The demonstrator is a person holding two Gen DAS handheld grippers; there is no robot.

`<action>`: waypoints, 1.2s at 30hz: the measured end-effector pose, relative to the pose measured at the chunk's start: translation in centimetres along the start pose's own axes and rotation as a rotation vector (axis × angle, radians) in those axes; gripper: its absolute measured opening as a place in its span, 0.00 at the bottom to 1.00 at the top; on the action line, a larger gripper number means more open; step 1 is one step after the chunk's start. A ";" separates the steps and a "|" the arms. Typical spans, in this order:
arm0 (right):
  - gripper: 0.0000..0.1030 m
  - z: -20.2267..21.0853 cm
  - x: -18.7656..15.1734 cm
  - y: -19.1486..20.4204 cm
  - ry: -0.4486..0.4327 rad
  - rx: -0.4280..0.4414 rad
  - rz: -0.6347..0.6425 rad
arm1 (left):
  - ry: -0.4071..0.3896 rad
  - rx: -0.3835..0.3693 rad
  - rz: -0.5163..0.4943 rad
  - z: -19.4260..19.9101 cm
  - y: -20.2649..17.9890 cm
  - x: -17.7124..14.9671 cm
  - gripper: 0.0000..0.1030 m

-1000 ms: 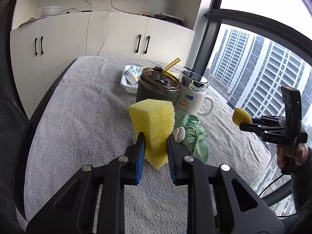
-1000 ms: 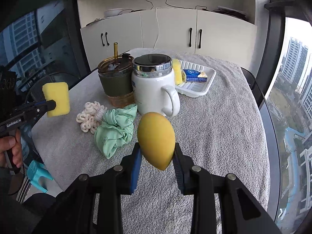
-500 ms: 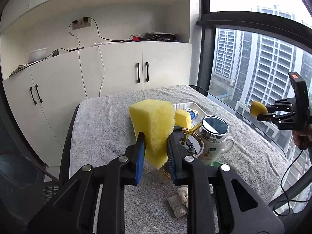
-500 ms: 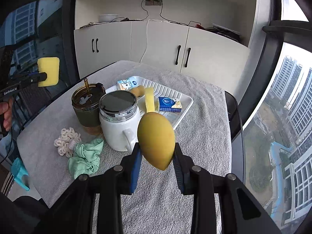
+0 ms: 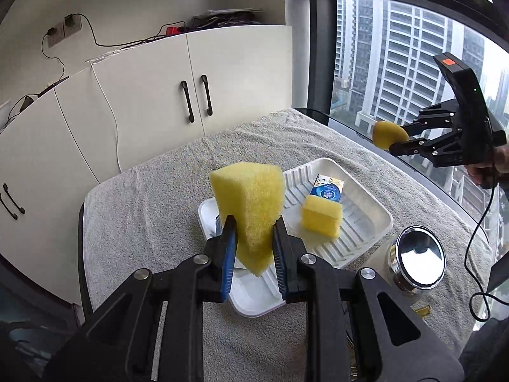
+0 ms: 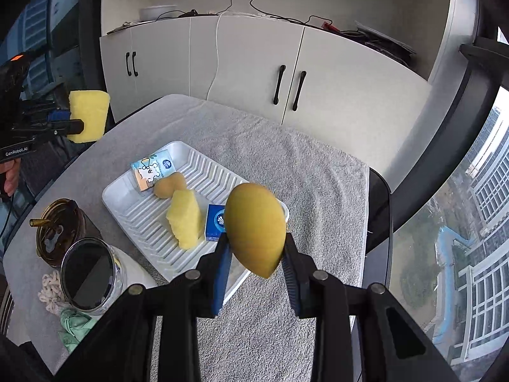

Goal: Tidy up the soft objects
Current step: 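Carry the yellow block sponge with the left tool while the right carries the egg sponge to the tray, then open the left tool over the tray while the right releases the egg sponge beside it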

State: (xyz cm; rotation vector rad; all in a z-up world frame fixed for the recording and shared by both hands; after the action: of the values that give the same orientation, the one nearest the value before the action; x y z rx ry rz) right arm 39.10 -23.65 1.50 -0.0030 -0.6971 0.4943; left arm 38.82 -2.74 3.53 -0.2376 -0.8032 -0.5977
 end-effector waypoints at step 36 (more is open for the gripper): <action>0.36 -12.1 -4.8 3.3 0.220 0.127 0.084 | 0.310 -0.200 -0.131 -13.2 -3.5 -3.0 0.34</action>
State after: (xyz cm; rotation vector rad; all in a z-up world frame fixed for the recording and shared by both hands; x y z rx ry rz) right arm 41.95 -20.86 -11.32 0.0320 -0.4512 0.6082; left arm 43.12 -9.88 -7.68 -0.2689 -0.4610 -0.8173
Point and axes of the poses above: each gripper's, at about its wrist camera, not at the fingertips, and z roughly against the way its jaws point, y to its left, x to its top, the point moved 7 cm from there along -z, roughly the way its jaws point, and after that the axes turned 3 degrees about z, right-handed, at the moved point
